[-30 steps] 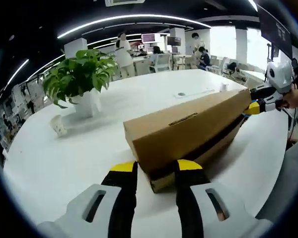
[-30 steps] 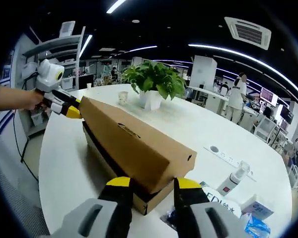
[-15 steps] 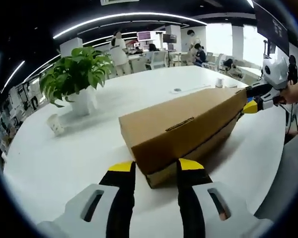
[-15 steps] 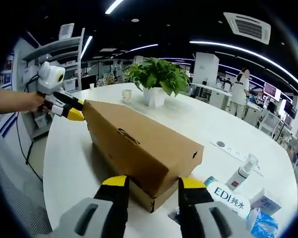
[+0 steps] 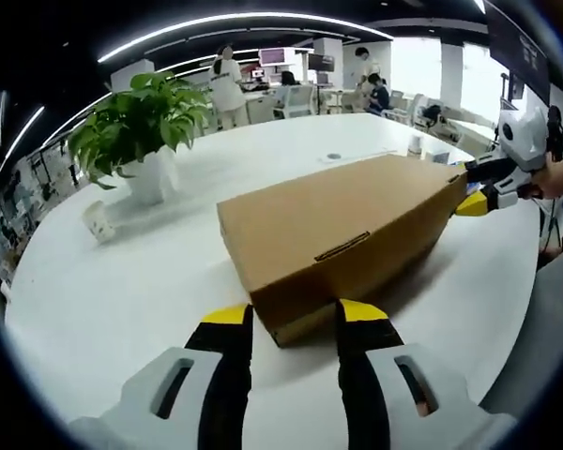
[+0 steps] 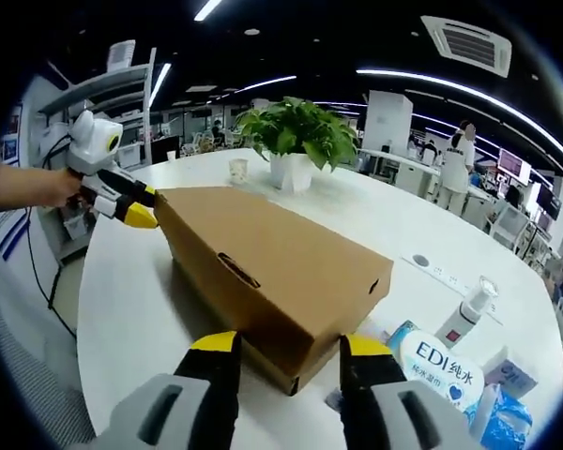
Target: Operate the shoe box by opening the lid, removing the specified soft item, and placing it in the target area until the item is outside and the box remains undamaged.
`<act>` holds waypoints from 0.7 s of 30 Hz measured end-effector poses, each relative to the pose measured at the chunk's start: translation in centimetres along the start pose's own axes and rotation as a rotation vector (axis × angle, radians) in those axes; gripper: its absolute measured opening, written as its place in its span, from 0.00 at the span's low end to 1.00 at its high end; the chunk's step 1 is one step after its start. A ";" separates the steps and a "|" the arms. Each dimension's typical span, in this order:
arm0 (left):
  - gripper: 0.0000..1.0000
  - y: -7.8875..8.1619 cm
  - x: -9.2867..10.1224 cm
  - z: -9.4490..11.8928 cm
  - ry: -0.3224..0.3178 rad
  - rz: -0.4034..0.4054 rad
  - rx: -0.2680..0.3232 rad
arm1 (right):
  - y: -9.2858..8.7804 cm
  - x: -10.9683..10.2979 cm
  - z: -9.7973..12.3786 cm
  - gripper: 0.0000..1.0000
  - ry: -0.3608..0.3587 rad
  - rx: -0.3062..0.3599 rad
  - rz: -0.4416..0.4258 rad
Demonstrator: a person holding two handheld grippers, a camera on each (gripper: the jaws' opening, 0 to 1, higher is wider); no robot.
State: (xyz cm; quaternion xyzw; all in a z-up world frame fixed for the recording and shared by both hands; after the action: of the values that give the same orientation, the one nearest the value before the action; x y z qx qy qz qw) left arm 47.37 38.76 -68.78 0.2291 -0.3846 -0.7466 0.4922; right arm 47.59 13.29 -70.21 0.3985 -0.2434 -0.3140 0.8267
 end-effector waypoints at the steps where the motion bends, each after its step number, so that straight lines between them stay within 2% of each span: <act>1: 0.34 -0.1 0.0 0.0 0.000 0.004 -0.001 | -0.1 0.0 0.0 0.39 0.000 -0.003 0.001; 7: 0.35 -0.6 0.1 -0.3 0.002 0.014 -0.005 | -0.6 -0.1 -0.3 0.40 -0.008 -0.015 0.021; 10: 0.34 -0.8 0.1 -0.4 0.001 0.022 -0.011 | -0.7 -0.3 -0.5 0.42 -0.001 -0.014 -0.020; 21: 0.34 -1.6 0.2 -1.1 0.005 0.039 -0.031 | -1.3 -0.5 -1.2 0.43 -0.019 -0.028 -0.017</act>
State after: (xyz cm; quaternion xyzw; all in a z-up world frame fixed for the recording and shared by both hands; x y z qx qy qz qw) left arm 47.16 38.59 -70.69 0.2157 -0.3761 -0.7421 0.5112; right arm 47.64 13.58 -72.04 0.3859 -0.2435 -0.3282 0.8271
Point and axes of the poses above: the point that each gripper's makers call its tool centre point, and the gripper's own axes: z roughly backward along the fingers, x roughly to its right, y roughly out of its top, the point moved 1 cm from there along z, roughly backward along the fingers, and after that the axes turned 6 degrees about z, right-handed, at the moved point
